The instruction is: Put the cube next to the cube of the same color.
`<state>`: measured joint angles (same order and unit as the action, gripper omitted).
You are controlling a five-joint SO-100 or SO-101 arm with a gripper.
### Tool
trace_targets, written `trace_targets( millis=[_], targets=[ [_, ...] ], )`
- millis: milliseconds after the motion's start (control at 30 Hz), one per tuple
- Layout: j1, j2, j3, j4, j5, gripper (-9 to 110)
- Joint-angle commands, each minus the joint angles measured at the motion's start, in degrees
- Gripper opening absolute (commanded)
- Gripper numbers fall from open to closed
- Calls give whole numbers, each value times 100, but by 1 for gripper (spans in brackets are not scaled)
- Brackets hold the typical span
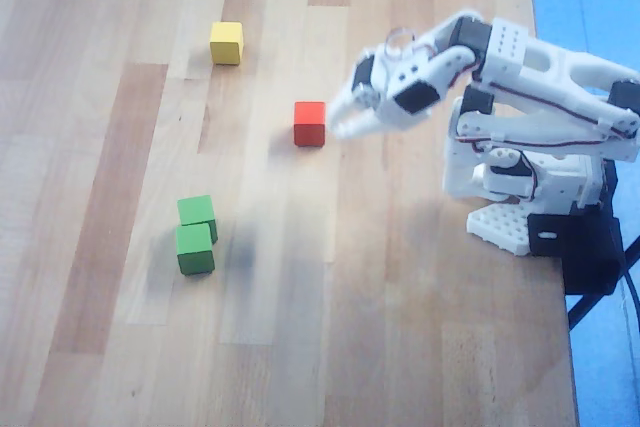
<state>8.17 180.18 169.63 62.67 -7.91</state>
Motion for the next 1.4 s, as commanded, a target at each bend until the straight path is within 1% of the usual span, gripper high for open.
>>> trace_targets(
  millis=[0,200,1367],
  targets=[
    [-18,606,290,264,35,1],
    [-26,1775,571,905,35,1],
    [-79,1723,562,896,35,1]
  ],
)
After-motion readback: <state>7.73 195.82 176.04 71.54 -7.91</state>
